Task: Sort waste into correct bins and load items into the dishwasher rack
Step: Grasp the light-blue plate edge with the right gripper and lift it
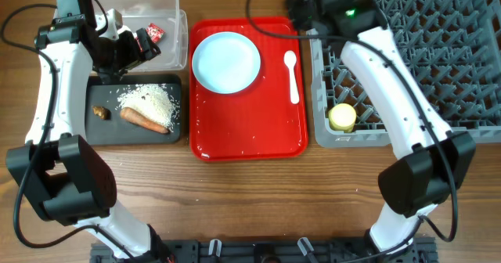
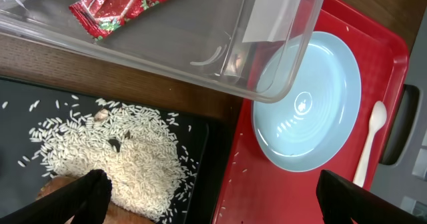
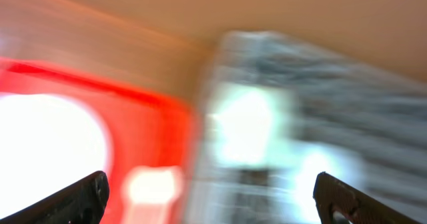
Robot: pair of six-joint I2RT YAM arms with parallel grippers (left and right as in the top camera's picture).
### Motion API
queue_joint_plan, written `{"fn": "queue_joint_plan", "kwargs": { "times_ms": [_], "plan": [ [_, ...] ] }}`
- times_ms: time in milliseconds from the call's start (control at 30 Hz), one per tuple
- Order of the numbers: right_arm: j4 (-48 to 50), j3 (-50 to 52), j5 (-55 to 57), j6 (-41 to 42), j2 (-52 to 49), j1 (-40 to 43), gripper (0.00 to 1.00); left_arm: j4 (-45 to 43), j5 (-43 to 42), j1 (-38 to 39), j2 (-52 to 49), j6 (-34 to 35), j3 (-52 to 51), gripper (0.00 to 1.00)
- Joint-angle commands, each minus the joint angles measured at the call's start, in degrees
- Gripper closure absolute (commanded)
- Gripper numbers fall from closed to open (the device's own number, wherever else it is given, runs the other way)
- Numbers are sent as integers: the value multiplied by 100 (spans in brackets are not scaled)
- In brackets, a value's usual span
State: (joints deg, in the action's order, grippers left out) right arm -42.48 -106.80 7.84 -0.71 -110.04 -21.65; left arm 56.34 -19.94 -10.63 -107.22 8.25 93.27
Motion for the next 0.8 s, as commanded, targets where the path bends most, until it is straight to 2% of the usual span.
{"fn": "queue_joint_plan", "kwargs": {
  "times_ms": [0, 67, 133, 300, 467, 500, 600, 667, 767],
  "plan": [
    [514, 979, -2750, 2535, -382, -219, 9, -13, 11, 0, 155, -7, 87, 0],
    [525, 1626, -2155, 3934, -761, -442, 31, -13, 11, 0, 157, -7, 85, 0],
    [654, 1801, -2109, 4019, -942, -494, 34, -13, 11, 0, 155, -7, 85, 0],
    [984, 1821, -1939, 4992, -1482, -546, 44, -13, 11, 0, 155, -7, 87, 0],
    [1381, 1821, -1805, 5327, -1755, -647, 46, -13, 11, 0, 155, -7, 85, 0],
    [1506, 1821, -1731, 5370, -1801, -680, 60, -13, 11, 0, 155, -7, 87, 0],
    [1467, 1821, -1506, 5431, -1805, -774, 88, -13, 11, 0, 157, -7, 87, 0],
    [1362, 1816, -1513, 5473, -1805, -776, 95, -13, 11, 0, 155, -7, 85, 0],
    [1091, 1663, -1580, 5403, -1799, -769, 96, -13, 11, 2, 155, -7, 87, 0]
  ]
}}
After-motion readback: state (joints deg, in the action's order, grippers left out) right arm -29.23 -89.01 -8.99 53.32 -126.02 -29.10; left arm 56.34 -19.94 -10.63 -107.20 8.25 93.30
